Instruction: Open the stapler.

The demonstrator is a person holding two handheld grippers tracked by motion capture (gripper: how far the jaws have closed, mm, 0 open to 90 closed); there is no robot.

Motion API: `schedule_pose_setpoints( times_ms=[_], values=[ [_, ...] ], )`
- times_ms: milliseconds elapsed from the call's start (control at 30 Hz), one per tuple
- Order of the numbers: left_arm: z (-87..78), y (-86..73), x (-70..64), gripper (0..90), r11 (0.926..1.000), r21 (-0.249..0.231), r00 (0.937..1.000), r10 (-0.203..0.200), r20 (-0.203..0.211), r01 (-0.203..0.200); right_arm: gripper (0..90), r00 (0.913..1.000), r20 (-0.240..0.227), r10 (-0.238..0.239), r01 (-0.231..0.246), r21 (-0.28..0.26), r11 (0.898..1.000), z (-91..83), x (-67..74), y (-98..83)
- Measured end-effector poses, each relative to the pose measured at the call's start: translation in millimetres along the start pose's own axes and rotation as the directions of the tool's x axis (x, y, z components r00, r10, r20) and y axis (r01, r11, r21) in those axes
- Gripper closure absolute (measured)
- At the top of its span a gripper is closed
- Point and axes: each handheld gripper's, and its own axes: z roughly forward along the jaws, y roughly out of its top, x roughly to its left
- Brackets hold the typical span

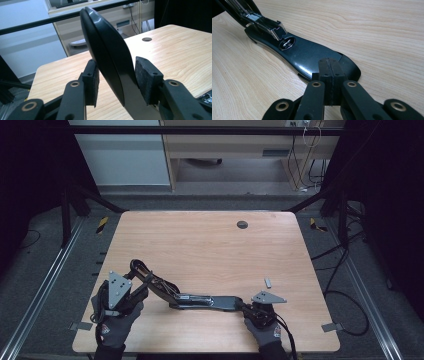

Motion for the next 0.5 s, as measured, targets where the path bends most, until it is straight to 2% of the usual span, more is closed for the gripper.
schedule_pose_setpoints(
  times_ms=[200, 500],
  values=[
    [-2.7, -8.8, 10.2, 53.1, 0.9994, 0.001, 0.9994, -0.035, 0.001, 0.035, 90.0, 1.0000, -0.001, 0.002, -0.002, -0.003, 1.000, 0.1, 0.1, 0.0],
    [-3.8, -18.7, 18.1, 49.5, 0.9987, 0.015, 0.9985, -0.049, -0.025, 0.049, 90.0, 1.0000, 0.000, 0.001, -0.001, -0.003, 1.000, 0.2, 0.1, 0.1]
  ],
)
